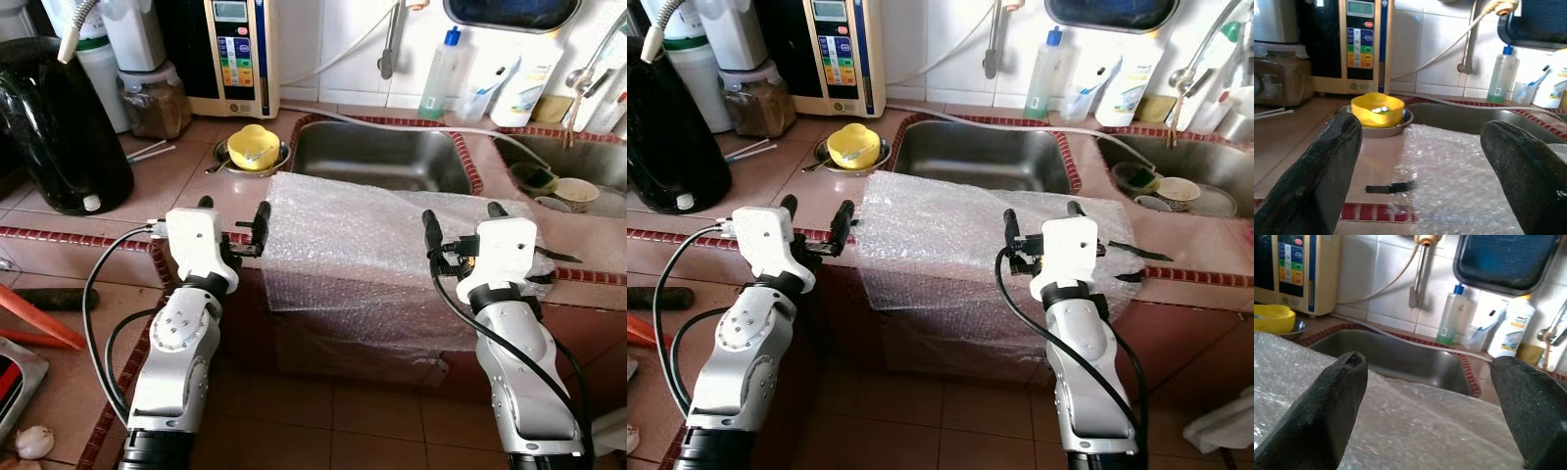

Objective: Kitchen organization

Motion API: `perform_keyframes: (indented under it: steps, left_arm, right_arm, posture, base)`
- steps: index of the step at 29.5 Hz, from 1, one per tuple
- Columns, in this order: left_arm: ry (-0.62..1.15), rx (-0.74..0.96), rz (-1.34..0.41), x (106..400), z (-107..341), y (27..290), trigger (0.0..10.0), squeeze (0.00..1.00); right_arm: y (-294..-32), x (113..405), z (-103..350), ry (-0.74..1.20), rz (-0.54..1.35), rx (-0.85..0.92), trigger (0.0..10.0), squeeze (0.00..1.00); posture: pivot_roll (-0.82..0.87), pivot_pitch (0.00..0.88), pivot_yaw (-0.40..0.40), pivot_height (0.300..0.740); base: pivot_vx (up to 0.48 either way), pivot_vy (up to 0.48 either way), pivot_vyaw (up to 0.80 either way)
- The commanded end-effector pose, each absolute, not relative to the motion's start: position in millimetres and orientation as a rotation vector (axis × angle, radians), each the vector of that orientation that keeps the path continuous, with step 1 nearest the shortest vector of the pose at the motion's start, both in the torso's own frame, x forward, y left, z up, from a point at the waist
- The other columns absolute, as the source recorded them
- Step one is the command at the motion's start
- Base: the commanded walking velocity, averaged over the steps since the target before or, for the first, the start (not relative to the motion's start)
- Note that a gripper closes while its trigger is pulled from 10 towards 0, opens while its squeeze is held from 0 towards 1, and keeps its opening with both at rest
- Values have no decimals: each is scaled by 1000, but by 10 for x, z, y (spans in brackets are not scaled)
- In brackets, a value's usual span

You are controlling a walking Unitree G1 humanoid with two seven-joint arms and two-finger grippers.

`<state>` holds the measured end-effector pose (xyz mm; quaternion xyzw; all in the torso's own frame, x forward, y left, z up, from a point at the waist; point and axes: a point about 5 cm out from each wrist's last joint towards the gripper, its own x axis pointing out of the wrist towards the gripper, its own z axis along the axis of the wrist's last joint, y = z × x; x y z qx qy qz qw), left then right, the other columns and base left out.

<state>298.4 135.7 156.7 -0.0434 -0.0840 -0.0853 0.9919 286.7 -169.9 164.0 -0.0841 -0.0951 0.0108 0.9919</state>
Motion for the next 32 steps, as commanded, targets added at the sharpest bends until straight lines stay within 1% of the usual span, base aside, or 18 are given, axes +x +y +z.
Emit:
perform_keyframes:
  steps: [1,8,21,29,32]
  left_arm:
    - [-177,-87,-188,2972,1599,1321,10000,0]
    - [-175,-85,-188,2968,1596,1321,10000,0]
    - [-194,-76,-135,2987,1625,1369,10000,0]
    - [-220,-61,-139,2991,1677,1374,10000,0]
    - [-222,-48,-134,2986,1687,1378,10000,0]
  right_arm:
    - [-1730,2868,1686,-200,6,-168,10000,0]
    - [-1718,2858,1689,-200,13,-175,10000,0]
    - [-1693,2857,1686,-201,18,-184,10000,0]
    - [-1687,2858,1686,-203,15,-179,10000,0]
    - [-1689,2858,1688,-203,15,-173,10000,0]
  posture:
    - [7,0,-6,740]
    - [3,0,-4,740]
    - [5,0,-1,740]
    - [8,0,1,740]
    - [10,0,1,740]
  base:
    - [0,-349,0]
    - [0,-354,0]
    - [0,0,0]
    - [0,0,552]
    - [0,0,0]
